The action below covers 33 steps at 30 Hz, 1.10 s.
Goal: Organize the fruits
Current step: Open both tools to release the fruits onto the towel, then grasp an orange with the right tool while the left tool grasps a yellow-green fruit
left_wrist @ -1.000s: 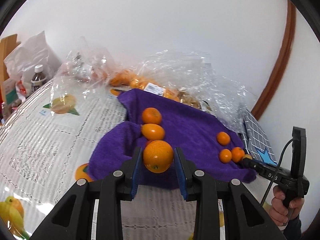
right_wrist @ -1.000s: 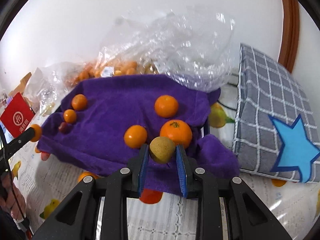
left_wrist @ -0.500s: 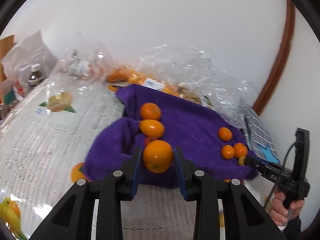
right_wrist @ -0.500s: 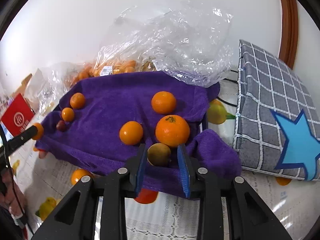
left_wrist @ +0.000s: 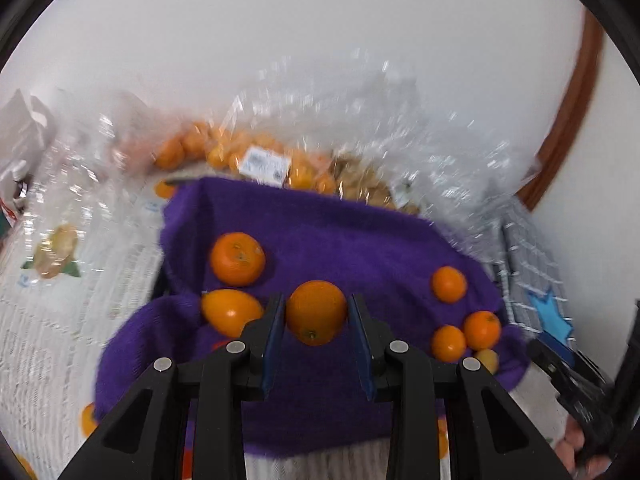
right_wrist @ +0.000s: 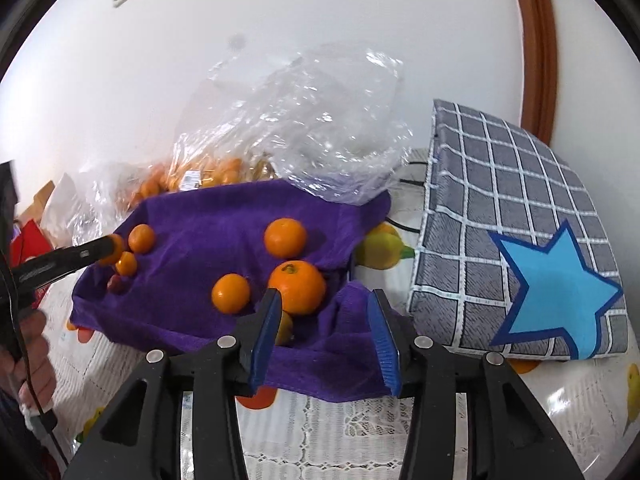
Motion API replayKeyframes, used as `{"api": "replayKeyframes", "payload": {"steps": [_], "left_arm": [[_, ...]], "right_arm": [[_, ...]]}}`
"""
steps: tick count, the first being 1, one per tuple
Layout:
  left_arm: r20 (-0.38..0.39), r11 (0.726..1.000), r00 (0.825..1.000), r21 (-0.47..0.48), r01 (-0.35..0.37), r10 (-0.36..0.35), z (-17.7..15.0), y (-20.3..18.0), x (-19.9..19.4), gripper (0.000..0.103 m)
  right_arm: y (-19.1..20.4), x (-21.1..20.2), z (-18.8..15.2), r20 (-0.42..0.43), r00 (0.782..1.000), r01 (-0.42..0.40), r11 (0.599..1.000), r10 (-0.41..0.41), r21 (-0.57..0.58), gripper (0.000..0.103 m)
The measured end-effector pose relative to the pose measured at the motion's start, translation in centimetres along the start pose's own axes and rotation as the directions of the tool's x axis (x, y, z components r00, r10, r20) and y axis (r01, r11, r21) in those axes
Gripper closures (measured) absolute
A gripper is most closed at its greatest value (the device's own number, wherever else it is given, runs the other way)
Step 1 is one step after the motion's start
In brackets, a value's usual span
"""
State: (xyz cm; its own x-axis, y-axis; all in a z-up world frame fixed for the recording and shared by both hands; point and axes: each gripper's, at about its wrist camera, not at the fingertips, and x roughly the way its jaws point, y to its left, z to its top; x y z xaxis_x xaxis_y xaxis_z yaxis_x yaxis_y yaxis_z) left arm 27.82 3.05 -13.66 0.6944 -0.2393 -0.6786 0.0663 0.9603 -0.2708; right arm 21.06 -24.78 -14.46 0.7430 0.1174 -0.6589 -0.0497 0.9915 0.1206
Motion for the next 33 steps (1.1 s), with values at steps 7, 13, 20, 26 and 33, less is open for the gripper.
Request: {"api": "replayKeyframes", "payload": {"steps": [7, 13, 20, 26, 33], "left_arm": [[-0.062, 0.996, 0.994, -0.011, -0.094, 0.093, 1.6, -1.1, 4.4, 0.073], [-0.122, 0.995, 0.989, -0.041, -0.088, 0.083, 1.8, -0.5, 6.2, 0.070], [-0.039, 0.997, 0.998, -0.062, -0.047, 0.044, 1.4, 0.1, 2.4, 0.043], [0.070, 0.998, 0.998, -0.058, 0.008, -0.004, -1.3, 2.2, -4.3, 0.043], [0.081, 0.996, 0.993, -0.025, -0.084, 0.086, -7.6, 6.1, -8.3, 0.043]], "right_arm": [[-0.5, 0.3, -0.3, -0.026, 0.999, -0.024, 1.000, 0.025, 0.020, 0.058], [0.3, 0.3, -0.4, -0.024, 0.999, -0.033, 0.999, 0.033, -0.010, 0.058], [0.4, 0.3, -0.5, -0.029, 0.998, -0.057, 0.998, 0.056, -0.016, 0.058], [2.0, -0.3, -0.8, -0.004, 0.992, -0.126, 0.990, 0.126, -0.069, 0.058], [4.9, -0.8, -2.3, -0.012, 0.987, -0.158, 0.978, 0.157, -0.136, 0.058]]}}
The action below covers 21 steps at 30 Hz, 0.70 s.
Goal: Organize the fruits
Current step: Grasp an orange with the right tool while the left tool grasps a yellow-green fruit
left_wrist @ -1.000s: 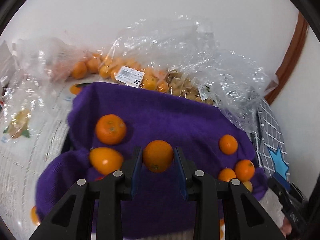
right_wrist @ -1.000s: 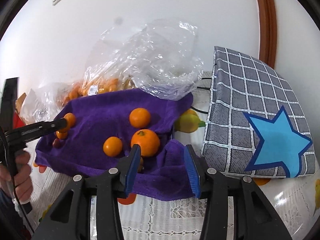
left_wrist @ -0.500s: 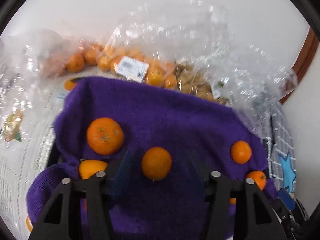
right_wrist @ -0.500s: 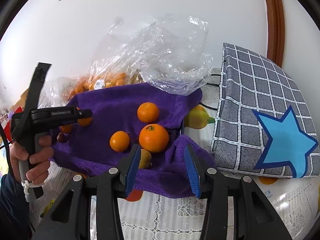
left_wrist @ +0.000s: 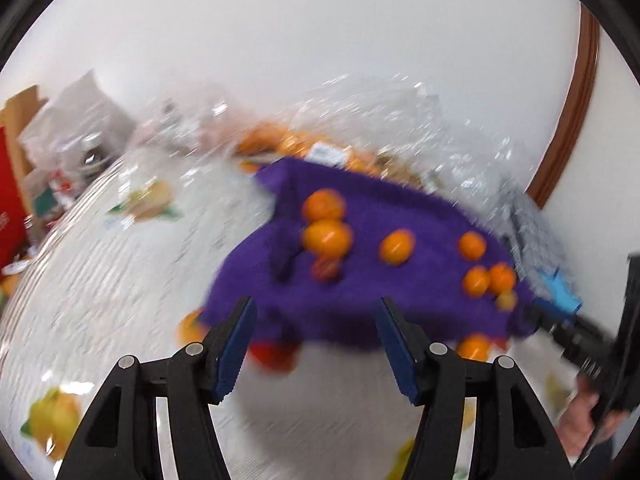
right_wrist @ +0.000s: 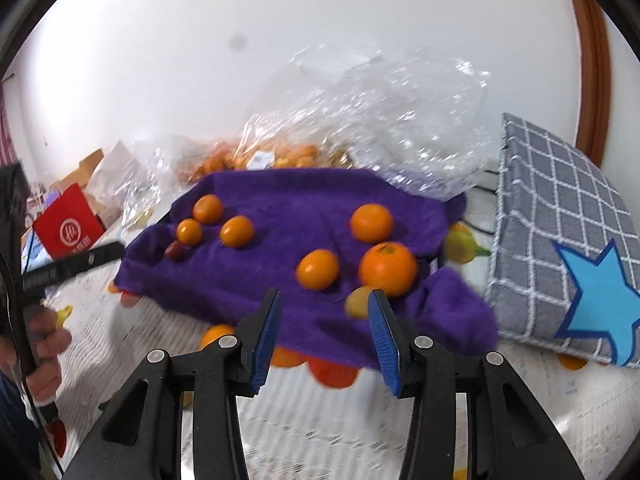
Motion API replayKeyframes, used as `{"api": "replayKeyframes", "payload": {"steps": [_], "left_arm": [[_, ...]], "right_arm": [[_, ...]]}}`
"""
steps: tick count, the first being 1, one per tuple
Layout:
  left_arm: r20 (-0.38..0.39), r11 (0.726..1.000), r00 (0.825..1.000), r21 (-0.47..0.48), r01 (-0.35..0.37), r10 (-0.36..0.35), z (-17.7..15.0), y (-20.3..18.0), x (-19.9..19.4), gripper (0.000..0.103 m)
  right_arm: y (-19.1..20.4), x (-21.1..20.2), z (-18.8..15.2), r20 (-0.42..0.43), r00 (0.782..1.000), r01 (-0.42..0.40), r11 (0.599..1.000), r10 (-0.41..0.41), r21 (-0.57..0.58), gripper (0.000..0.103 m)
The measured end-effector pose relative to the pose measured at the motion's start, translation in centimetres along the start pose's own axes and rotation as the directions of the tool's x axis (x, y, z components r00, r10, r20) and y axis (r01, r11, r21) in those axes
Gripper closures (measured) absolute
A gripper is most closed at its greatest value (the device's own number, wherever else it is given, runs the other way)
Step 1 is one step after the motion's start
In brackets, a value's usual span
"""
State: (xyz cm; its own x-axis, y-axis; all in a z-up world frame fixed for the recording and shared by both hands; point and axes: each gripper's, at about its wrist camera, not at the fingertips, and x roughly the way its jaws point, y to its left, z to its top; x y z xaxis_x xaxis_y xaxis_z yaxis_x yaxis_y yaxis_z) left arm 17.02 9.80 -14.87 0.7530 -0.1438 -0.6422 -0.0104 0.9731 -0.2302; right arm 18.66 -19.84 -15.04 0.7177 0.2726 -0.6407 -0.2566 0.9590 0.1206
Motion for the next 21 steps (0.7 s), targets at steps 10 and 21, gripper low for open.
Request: {"api": "replayKeyframes", "payload": {"steps": [10, 21], "left_arm": [[-0.111, 0.996, 0.990, -0.032, 0.079, -0.083, -3.2, 3.4, -0.4, 0.044], [-0.121, 0.998, 0.991, -0.038, 0.057, -0.061, -3.2, 3.7, -0.2, 0.044]], "right_arm": [[5.0, 1.6, -2.9, -0.112, 0.990, -0.084, 0.996, 0.080, -0.026, 0.058], [6.7, 4.4, -2.0, -0.173, 0.983, -0.076, 0.997, 0.070, -0.026, 0.059]]}}
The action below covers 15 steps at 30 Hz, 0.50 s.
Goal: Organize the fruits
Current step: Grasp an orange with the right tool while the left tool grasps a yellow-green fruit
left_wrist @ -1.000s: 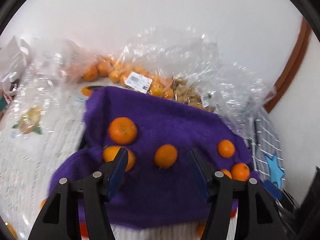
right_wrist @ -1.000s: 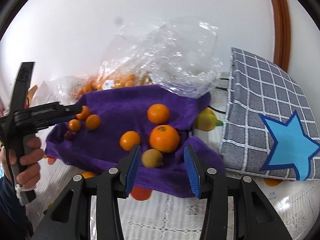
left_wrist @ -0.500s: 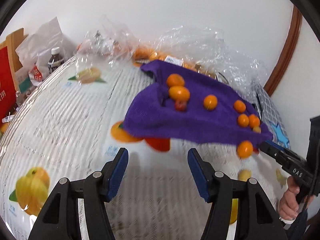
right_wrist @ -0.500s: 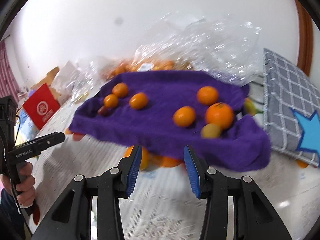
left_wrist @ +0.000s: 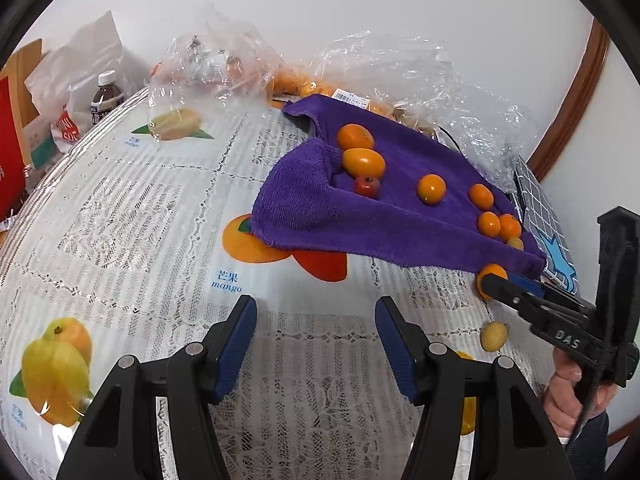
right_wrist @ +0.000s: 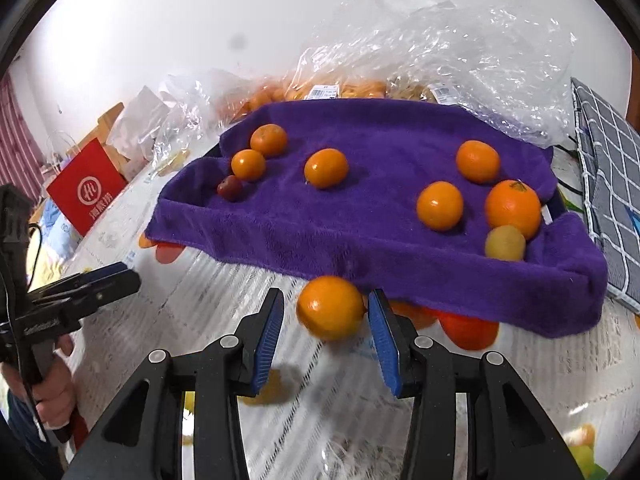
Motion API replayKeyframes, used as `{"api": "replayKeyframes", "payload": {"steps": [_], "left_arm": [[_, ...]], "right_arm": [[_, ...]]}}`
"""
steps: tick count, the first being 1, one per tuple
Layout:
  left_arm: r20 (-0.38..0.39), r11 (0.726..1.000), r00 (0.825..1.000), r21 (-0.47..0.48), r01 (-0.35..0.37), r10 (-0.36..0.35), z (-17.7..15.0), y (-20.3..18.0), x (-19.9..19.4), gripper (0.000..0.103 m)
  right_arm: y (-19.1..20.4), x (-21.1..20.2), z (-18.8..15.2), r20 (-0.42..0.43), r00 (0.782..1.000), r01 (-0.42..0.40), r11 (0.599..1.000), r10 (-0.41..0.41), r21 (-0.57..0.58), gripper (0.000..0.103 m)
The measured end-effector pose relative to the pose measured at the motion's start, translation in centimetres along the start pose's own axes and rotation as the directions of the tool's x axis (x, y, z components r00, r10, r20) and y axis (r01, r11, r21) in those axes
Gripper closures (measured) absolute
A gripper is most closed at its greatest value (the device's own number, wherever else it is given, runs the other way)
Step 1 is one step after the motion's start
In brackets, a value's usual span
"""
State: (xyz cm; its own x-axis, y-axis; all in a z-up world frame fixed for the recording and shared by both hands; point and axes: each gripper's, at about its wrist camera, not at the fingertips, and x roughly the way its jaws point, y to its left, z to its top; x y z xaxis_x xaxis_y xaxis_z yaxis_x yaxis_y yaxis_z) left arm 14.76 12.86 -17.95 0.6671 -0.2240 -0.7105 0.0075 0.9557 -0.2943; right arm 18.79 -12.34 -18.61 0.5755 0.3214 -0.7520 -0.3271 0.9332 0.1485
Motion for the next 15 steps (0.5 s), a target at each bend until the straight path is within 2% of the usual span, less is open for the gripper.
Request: {"api": "replayKeyframes", "payload": {"steps": [2, 4, 10, 15], "left_arm": [[0.004, 1.000, 1.000, 0.004, -0.006, 0.006, -0.1, -0.1, 0.0, 0.043], [0.005, 1.000, 1.000, 0.014, -0.009, 0.009, 0.0, -0.3, 0.1, 0.043], [0.019, 0.999, 1.000, 0.048, -0.001, 0.000, -0.3, -1.0, -0.1, 0.043], [0.032, 0.999, 0.999, 0.053, 0.007, -0.008, -0.3, -1.0, -0.4, 0.043]], "right_arm": [[0.2, 0.4, -0.1, -0.007, 1.000, 0.005, 1.000, -0.005, -0.004, 0.068], [0.4, 0.4, -0.3, -0.008, 1.000, 0.010, 1.000, -0.011, -0.017, 0.068], [-0.4, -2.1, -0.8, 0.063, 0.998, 0.004, 1.000, -0.004, 0.000, 0.068], [-2.6, -5.0, -2.2, 0.123, 0.991, 0.051, 0.998, -0.056, 0.045, 0.068]]}}
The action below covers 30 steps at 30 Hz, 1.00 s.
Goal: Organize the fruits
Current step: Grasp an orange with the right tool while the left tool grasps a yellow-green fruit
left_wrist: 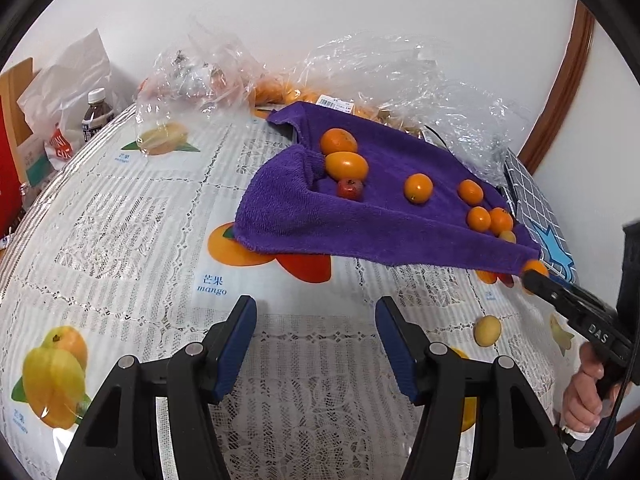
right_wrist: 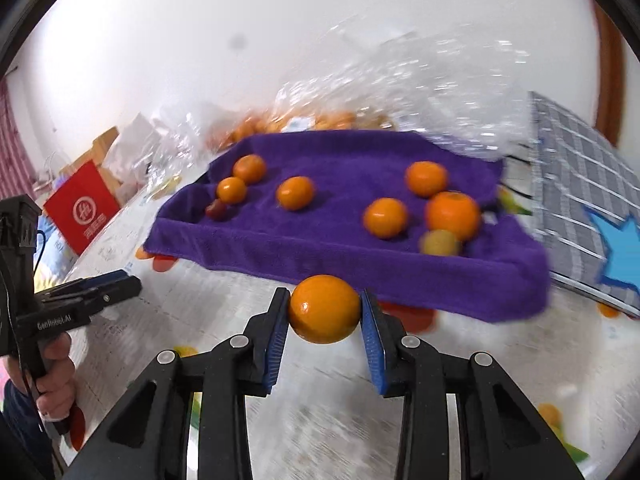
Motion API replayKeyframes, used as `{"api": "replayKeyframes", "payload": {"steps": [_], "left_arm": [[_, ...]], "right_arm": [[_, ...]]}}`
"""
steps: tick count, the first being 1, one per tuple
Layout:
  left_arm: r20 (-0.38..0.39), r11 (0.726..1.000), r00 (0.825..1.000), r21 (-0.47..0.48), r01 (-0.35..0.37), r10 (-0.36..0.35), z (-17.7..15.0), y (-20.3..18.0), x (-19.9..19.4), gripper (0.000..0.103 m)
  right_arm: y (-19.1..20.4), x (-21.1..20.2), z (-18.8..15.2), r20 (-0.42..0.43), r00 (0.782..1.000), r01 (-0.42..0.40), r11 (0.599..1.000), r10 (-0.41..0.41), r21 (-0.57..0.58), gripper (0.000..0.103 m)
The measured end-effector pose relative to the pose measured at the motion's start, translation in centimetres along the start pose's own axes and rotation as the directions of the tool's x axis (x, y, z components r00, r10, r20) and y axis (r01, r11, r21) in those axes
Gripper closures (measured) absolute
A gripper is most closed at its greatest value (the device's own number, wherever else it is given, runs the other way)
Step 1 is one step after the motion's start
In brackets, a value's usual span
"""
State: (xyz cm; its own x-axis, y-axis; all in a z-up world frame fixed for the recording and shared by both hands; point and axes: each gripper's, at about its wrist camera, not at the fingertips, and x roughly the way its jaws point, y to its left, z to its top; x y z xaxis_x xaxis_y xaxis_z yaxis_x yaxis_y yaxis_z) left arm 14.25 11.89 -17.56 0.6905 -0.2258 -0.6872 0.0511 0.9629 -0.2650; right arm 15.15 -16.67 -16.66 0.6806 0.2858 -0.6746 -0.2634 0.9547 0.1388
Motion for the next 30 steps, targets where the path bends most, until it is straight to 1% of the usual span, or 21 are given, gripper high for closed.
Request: {"api": "replayKeyframes", "payload": {"steps": [4, 6, 9, 11, 12, 13, 14, 15, 17, 19, 22, 24, 26, 27, 30], "left_arm": [[0.019, 0.999, 1.000, 0.025, 0.021, -0.022, -0.1, -0.4, -0.4, 0.043], [0.022, 0.998, 0.999, 0.052, 0.037, -0.039, -0.2, -1.1, -0.6, 0.043], [-0.007, 0.997, 0.998, 0.049, 0.063, -0.063, -0.3, -2.3, -0.3, 0.045], [-0.047, 0.991, 0.992, 0.058, 0.122, -0.120, -0.3, -4.3, 0.0, 0.045], [-0.055, 0.987, 0.990, 0.080, 0.137, -0.133, -0.4, -5.5, 0.1, 0.045], [-0.061, 0.985, 0.989, 0.099, 0.142, -0.137, -0.4, -6.5, 0.2, 0.045], [-0.076, 0.979, 0.988, 0.143, 0.143, -0.134, -0.4, -8.2, 0.5, 0.045], [-0.083, 0.975, 0.988, 0.166, 0.145, -0.132, -0.5, -9.1, 0.7, 0.045], [-0.101, 0.963, 0.985, 0.217, 0.158, -0.139, -0.8, -11.2, 1.3, 0.045], [-0.115, 0.961, 0.985, 0.234, 0.149, -0.125, -1.1, -12.4, 2.1, 0.045], [-0.144, 0.967, 0.984, 0.216, 0.137, -0.107, -1.3, -13.0, 3.5, 0.045], [-0.150, 0.967, 0.983, 0.214, 0.139, -0.109, -1.5, -13.0, 3.6, 0.051], [-0.150, 0.965, 0.983, 0.225, 0.134, -0.101, -1.6, -13.1, 3.8, 0.062], [-0.153, 0.965, 0.983, 0.228, 0.131, -0.097, -1.6, -13.1, 3.8, 0.066], [-0.172, 0.957, 0.978, 0.243, 0.156, -0.116, -2.0, -13.4, 4.2, 0.081]], "right_arm": [[-2.6, -2.1, -1.6, 0.021, 0.998, 0.053, 0.998, -0.054, 0.045, 0.068], [-3.3, -3.0, -2.1, 0.037, 0.996, 0.076, 0.996, -0.078, 0.040, 0.068], [-4.4, -4.4, -2.8, 0.055, 0.993, 0.105, 0.994, -0.107, 0.027, 0.068], [-5.3, -4.8, -3.3, 0.055, 0.992, 0.109, 0.993, -0.111, 0.032, 0.068], [-5.8, -4.8, -3.5, 0.051, 0.992, 0.111, 0.993, -0.113, 0.040, 0.068], [-6.4, -4.7, -3.8, 0.043, 0.992, 0.114, 0.992, -0.116, 0.054, 0.068], [-6.9, -4.8, -4.0, 0.035, 0.993, 0.113, 0.991, -0.116, 0.065, 0.068], [-7.4, -4.7, -4.1, 0.025, 0.994, 0.102, 0.991, -0.105, 0.090, 0.068], [-8.2, -5.1, -4.3, 0.032, 0.996, 0.082, 0.989, -0.086, 0.122, 0.068], [-8.4, -5.3, -4.4, 0.039, 0.994, 0.092, 0.988, -0.098, 0.128, 0.068], [-8.3, -5.3, -4.5, 0.037, 0.995, 0.092, 0.987, -0.098, 0.131, 0.068], [-8.6, -5.4, -4.6, 0.033, 0.995, 0.090, 0.986, -0.096, 0.143, 0.068], [-8.9, -5.5, -4.7, 0.036, 0.995, 0.090, 0.983, -0.097, 0.162, 0.068], [-9.1, -5.6, -4.7, 0.037, 0.995, 0.089, 0.982, -0.097, 0.169, 0.068], [-9.1, -5.4, -4.7, 0.030, 0.995, 0.092, 0.981, -0.099, 0.172, 0.068]]}}
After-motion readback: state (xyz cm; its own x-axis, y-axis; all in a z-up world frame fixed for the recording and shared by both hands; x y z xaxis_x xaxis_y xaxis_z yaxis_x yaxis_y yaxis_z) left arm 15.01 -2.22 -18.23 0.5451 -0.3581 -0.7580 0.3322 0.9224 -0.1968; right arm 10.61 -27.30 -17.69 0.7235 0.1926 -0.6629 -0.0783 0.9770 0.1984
